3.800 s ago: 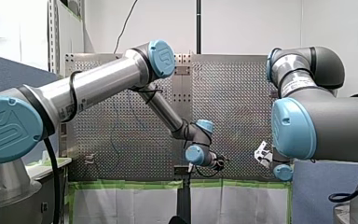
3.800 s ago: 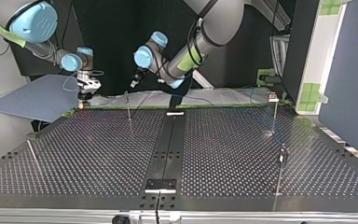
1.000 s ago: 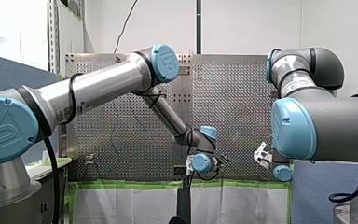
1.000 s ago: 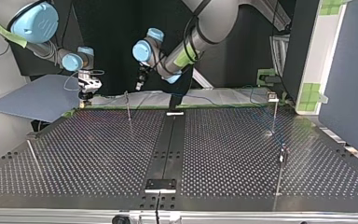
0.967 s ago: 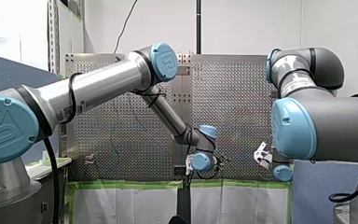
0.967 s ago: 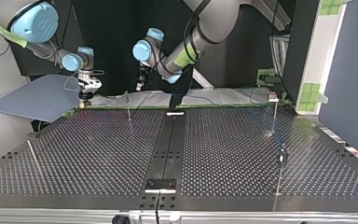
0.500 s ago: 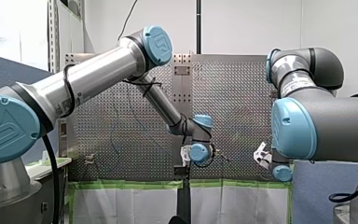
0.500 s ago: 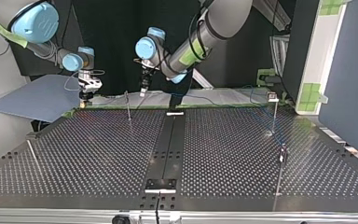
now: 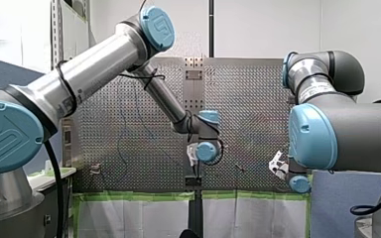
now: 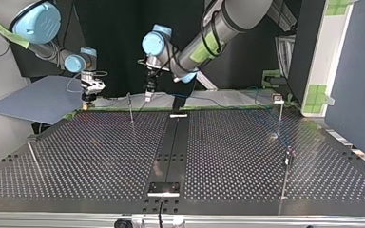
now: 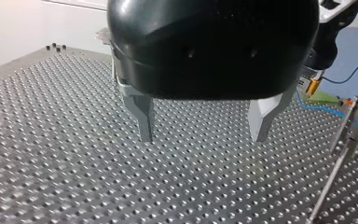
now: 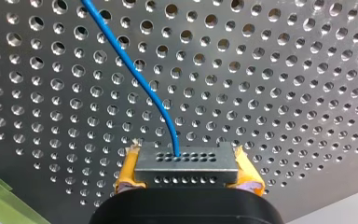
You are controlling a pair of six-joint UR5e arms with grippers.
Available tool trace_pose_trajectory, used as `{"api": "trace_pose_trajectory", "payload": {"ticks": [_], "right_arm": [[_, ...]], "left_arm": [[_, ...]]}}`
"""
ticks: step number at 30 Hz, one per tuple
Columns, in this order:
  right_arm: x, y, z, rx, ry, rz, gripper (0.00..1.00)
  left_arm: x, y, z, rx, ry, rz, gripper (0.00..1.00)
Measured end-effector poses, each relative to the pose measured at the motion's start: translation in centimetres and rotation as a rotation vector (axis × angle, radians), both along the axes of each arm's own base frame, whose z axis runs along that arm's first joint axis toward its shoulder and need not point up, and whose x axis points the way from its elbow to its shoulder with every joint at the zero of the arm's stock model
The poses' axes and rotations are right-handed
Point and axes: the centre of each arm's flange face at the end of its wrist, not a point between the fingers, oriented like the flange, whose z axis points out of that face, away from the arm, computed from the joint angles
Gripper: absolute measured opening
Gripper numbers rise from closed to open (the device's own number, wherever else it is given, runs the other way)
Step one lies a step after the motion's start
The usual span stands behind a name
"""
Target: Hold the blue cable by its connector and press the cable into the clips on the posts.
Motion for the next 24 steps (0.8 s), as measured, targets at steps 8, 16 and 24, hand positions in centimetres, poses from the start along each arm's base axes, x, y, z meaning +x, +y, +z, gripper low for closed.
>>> {"api": "trace_pose_trajectory", "payload": {"ticks": [8,16,24], "right_arm": [[0.1,0.0,0.0,-0.004,-0.002,0.002,0.0],[0.2,0.0,0.1,-0.005,-0.005,0.004,0.0],[0.3,0.0,0.1,-0.006,-0.004,0.004,0.0]], "left_arm": [[-1.7,1.3,2.2,0.006,-0.002,0.005,1.0],[-3.3,2.8,4.2,0.006,-0.002,0.005,1.0],[-4.8,4.2,5.8,0.006,-0.001,0.004,1.0]]}}
